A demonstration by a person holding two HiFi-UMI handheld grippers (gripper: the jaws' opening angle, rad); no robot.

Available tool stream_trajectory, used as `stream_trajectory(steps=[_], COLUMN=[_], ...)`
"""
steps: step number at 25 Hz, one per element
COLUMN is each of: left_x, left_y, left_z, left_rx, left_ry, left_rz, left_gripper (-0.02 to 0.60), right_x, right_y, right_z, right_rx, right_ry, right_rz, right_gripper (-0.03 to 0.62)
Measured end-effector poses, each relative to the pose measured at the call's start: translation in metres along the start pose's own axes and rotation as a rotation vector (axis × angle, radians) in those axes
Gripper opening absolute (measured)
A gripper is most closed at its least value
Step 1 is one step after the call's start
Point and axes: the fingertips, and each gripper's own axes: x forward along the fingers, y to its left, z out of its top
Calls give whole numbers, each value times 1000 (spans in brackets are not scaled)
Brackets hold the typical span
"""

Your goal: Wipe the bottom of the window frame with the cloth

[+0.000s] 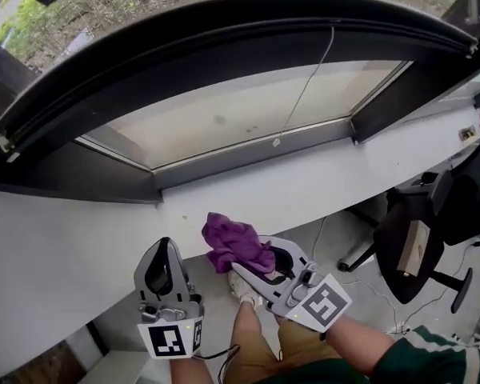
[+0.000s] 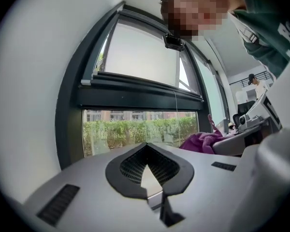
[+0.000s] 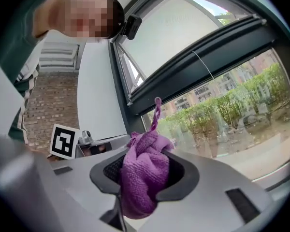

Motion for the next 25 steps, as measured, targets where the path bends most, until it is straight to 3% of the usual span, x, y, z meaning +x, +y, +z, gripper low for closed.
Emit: stream_trajectory(steps=[6,14,20,25], left_x=[2,13,19,25], left_y=[0,-2,19,41], left_z=[-29,-90,-125,-151], left_rx=[4,66,-1,-21], left_ry=[32,76,53,52], left_rz=[22,22,-19,-3], left_gripper=[6,6,6,6], right_x=[1,29,67,102], right_y=[-20,-38,-50,-62], right_z=[-25,-102,-145,-185], right_rx=[14,16,19,28], right_ry=[2,111,135,179], right_rz=[31,0,-20,-48], right_gripper=[141,141,143,144])
